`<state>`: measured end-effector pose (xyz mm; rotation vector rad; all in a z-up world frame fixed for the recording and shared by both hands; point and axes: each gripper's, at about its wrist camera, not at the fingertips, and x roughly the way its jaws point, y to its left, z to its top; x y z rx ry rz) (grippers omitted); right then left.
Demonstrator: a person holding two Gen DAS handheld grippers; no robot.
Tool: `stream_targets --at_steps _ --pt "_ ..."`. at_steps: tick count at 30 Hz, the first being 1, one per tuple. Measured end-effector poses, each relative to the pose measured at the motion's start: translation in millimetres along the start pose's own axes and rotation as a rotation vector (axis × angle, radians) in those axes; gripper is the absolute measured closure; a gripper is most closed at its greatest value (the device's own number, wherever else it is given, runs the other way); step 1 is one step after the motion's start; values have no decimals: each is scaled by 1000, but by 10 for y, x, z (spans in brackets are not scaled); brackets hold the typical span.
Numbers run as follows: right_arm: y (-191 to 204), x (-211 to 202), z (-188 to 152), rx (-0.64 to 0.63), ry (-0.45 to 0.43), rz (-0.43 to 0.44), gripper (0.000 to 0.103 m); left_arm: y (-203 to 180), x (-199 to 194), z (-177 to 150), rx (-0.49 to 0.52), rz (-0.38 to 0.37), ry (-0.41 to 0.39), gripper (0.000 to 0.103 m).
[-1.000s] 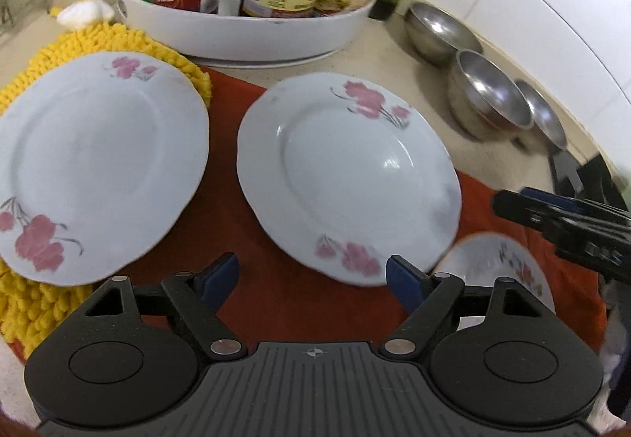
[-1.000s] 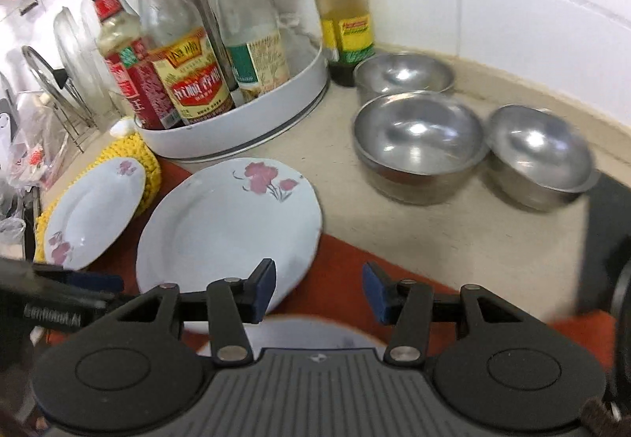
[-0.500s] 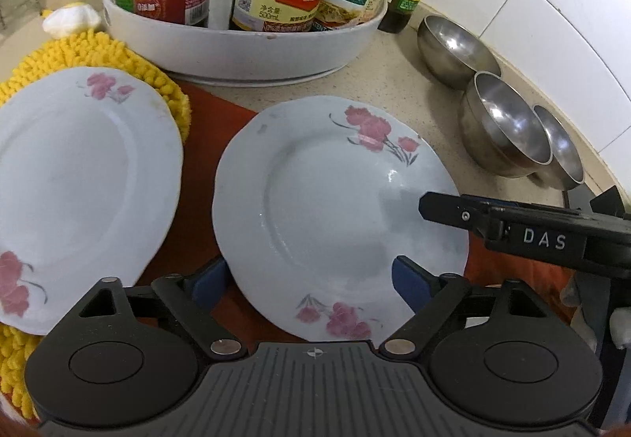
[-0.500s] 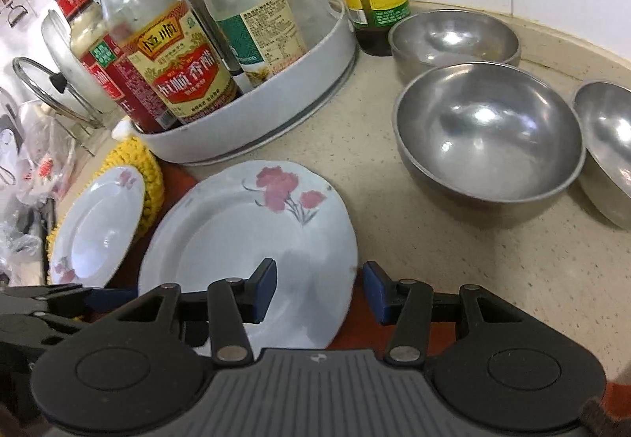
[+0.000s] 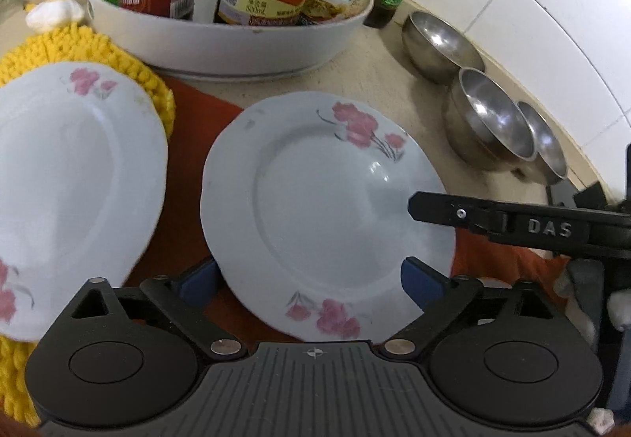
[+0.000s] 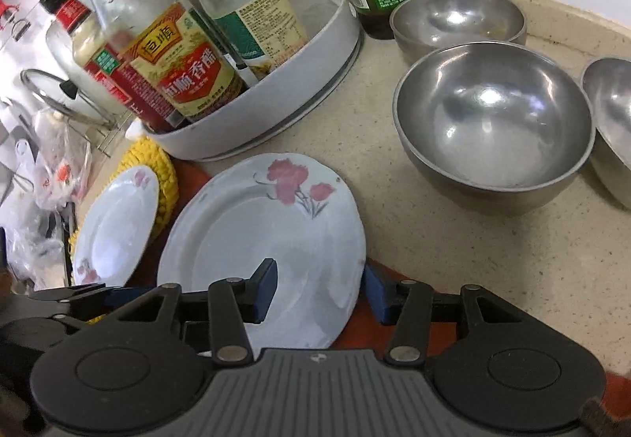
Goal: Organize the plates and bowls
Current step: 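Lift the pink-flower plate with both tools toward the floral-border plate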
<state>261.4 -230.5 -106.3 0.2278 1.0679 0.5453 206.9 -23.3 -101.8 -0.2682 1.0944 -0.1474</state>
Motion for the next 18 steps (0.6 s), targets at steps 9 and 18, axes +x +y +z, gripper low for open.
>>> stream_targets --at_steps 9,18 --pt "61 -7 -32 -61 -13 -32 62 -52 90 81 39 92 -38 5" --pt "143 -188 -88 -110 -39 -36 62 -86 -96 -51 76 87 -56 7"
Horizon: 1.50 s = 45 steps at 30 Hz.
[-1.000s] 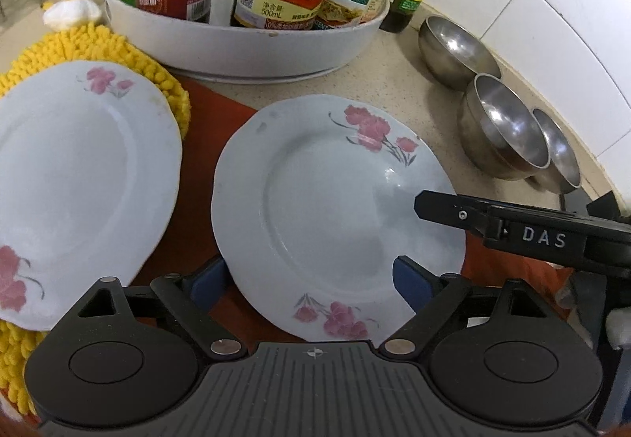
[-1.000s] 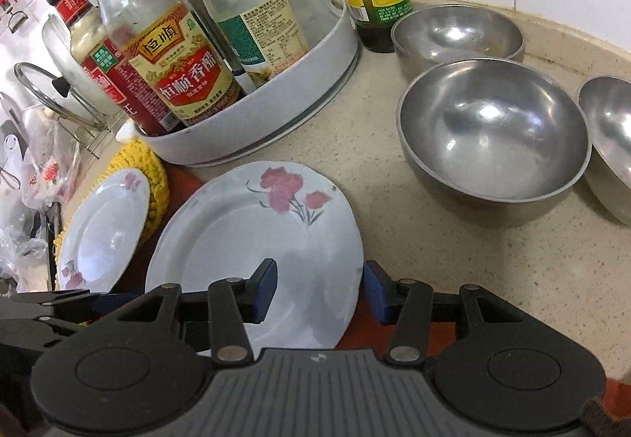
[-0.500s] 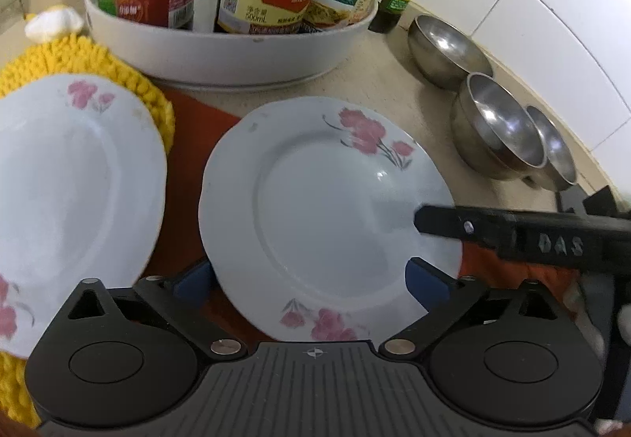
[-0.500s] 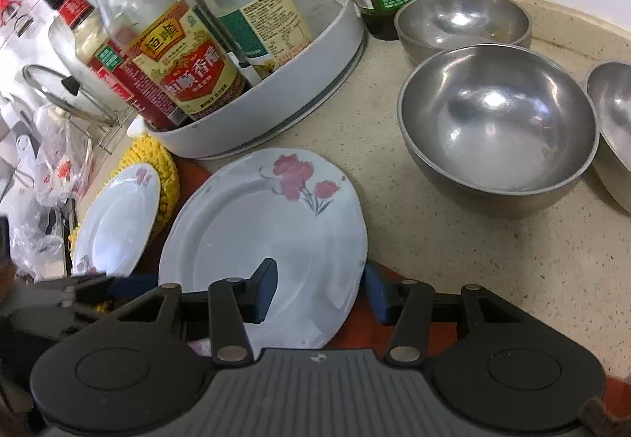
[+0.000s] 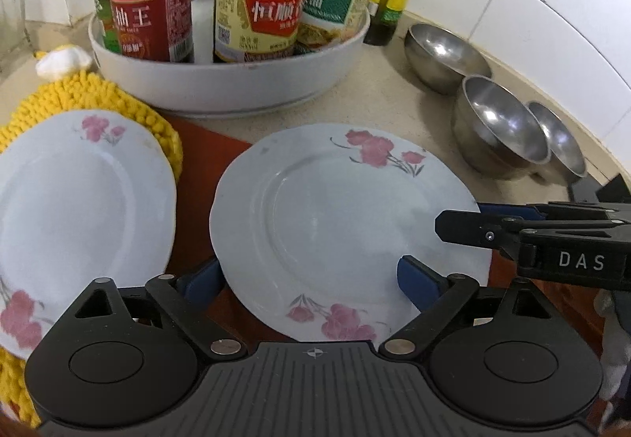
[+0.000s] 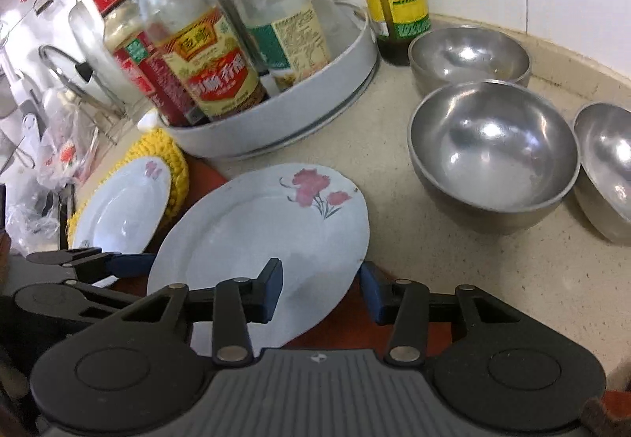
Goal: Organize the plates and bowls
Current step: 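Lift the pink-flower plate with both tools toward the floral-border plate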
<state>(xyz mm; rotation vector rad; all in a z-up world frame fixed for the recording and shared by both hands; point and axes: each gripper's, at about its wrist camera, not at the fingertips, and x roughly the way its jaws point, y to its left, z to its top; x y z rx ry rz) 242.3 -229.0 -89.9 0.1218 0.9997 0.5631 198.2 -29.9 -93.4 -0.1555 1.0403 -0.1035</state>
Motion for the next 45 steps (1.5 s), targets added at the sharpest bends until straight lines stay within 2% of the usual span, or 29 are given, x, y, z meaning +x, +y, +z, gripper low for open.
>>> stream_targets --at_steps 3,5,9,15,22,32,37,40,43,45 --pt "-47 74 -57 11 40 1 63 33 44 -75 -13 -26 51 8" --pt "-81 96 -61 29 43 11 63 30 34 -105 3 -31 40 8" --pt "-125 148 20 37 41 12 62 65 104 -8 -29 -55 44 2" --pt "-153 210 84 47 43 17 61 49 247 156 4 -3 13 1" --pt "-60 163 48 13 29 -25 60 104 170 134 -27 -23 9 5" --pt "-58 -30 54 2 -24 -37 60 -37 -40 158 34 -15 -64 5" --pt "-66 -58 -11 9 -4 -28 61 -48 9 99 25 -27 -26 5" --pt "-110 9 -33 5 31 -35 61 -4 118 39 4 -54 39 8" --pt "-139 69 -22 -3 46 -39 61 -28 127 6 38 -59 28 7" --pt "-161 93 20 17 53 -35 61 -33 165 36 47 -63 35 3"
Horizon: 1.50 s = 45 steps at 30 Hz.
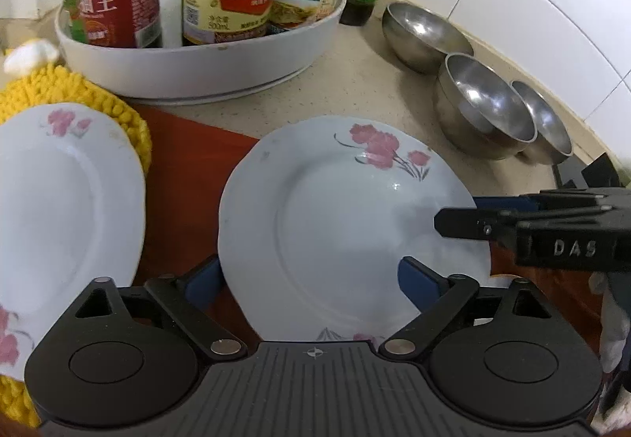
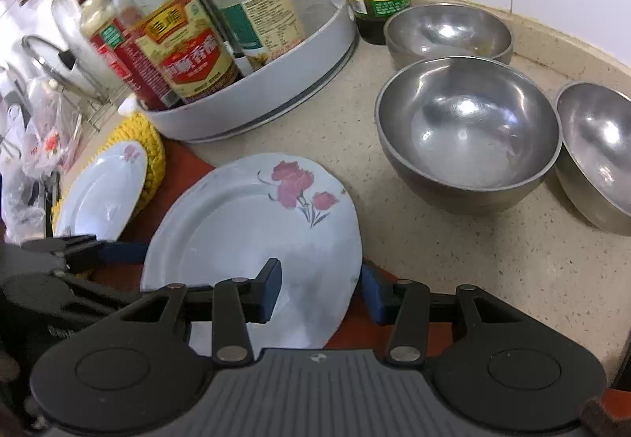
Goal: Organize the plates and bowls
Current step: 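Lift the pink-flower plate with both tools toward the floral-border plate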
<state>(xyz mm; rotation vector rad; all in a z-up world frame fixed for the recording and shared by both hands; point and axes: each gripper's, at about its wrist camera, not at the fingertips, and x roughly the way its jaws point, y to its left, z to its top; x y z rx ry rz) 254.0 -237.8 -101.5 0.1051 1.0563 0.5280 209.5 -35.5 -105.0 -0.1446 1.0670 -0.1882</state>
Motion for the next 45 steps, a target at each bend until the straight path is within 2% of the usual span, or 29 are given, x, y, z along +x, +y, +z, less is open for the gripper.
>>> stream_targets --at_steps 3,6,11,15,20,25,45 --pt "-6 59 48 6 2 -8 61 -34 69 88 24 17 -4 1" --pt "13 52 22 -15 1 -20 63 -10 77 132 24 28 -17 6" --pt "-45 -61 -10 29 -22 -3 64 58 0 130 -14 -6 -4 10" --pt "-24 -219 -27 15 -62 -1 64 -32 -74 107 9 4 -28 10" --pt "-43 -361 -90 44 -69 -5 64 -104 -201 105 14 -24 -44 10" --pt "-23 -506 -214 65 -71 -24 64 -225 -291 65 44 -35 -53 10" --pt "-54 -1037 -937 218 -41 -91 64 -686 -360 -276 201 -124 14 10"
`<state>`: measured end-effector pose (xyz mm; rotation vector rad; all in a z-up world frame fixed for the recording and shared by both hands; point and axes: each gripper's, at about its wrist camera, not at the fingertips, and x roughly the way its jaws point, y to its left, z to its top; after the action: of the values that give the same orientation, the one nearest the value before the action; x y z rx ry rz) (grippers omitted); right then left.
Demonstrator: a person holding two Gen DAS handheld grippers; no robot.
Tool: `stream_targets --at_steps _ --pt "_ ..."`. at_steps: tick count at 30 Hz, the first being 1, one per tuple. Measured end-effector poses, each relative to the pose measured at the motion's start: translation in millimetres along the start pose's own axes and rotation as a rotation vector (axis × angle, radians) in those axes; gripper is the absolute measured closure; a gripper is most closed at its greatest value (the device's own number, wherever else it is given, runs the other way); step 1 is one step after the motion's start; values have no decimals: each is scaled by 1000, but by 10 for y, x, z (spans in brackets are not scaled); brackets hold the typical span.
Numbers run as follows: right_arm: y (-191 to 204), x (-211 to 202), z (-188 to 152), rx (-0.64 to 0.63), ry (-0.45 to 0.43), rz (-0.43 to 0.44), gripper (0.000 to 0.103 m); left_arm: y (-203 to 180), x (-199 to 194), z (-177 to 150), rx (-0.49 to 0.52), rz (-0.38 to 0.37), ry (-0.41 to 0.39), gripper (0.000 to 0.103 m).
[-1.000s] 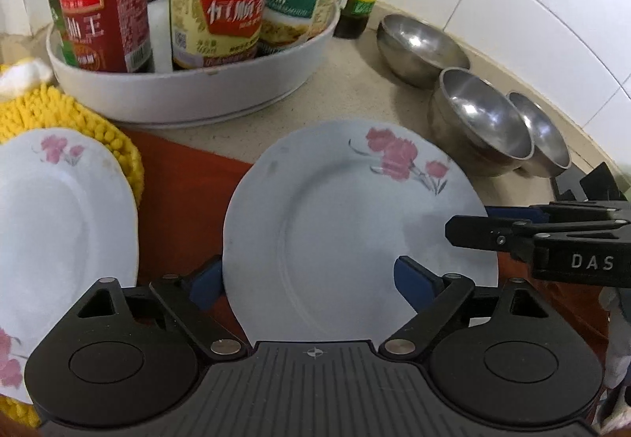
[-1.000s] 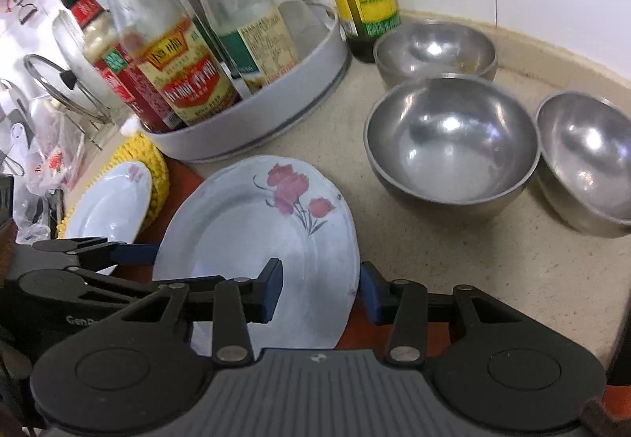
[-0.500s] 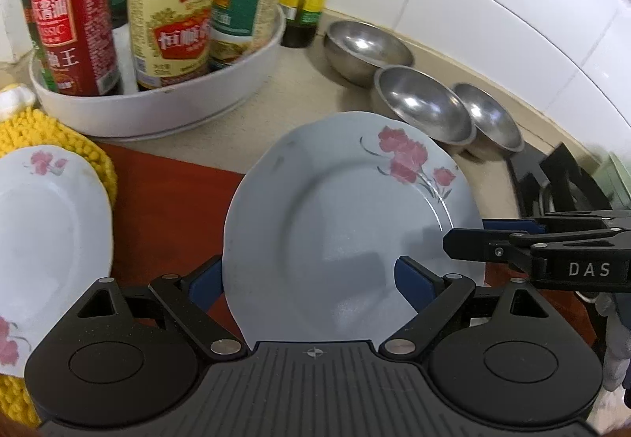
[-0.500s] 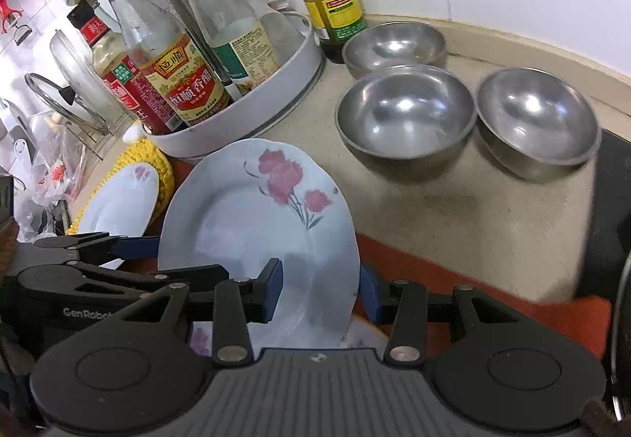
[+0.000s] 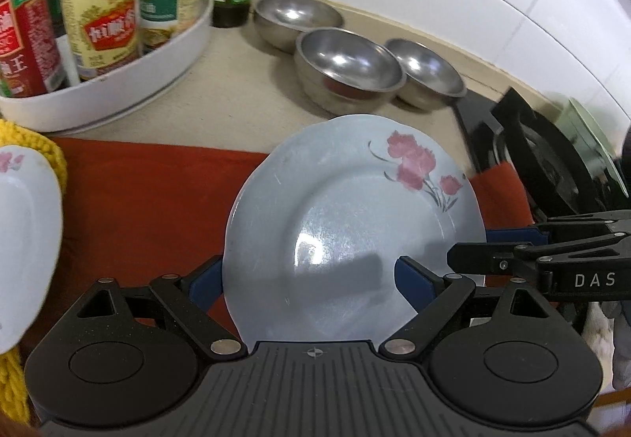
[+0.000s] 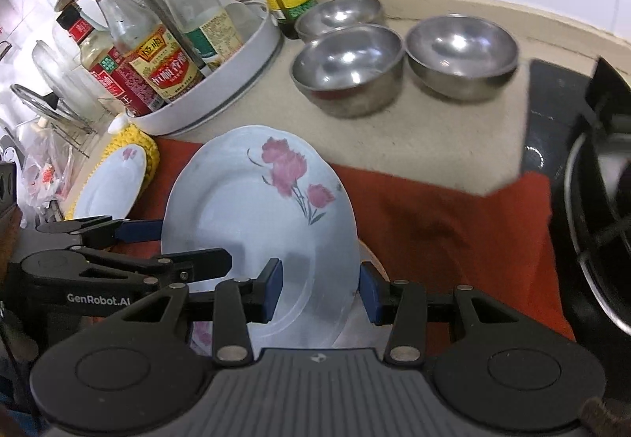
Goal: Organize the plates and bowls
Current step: 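Lift the pink-flower plate with both tools toward the floral-border plate, then lower the plate onto the floral-border plate and open both tools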
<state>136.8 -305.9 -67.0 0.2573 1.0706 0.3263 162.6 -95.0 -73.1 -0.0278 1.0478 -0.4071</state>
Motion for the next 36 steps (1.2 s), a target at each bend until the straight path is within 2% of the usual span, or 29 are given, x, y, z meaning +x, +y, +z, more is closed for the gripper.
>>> stream_targets --at_steps 11,17,36 --pt "-130 -150 -320 57 18 -42 64 -248 40 -176 57 -34 30 10" --pt "-167 -188 -417 42 25 -65 64 -324 93 -258 61 -44 55 10" --pt "-242 -280 -500 -9 32 -94 63 -458 138 -341 67 -34 77 11"
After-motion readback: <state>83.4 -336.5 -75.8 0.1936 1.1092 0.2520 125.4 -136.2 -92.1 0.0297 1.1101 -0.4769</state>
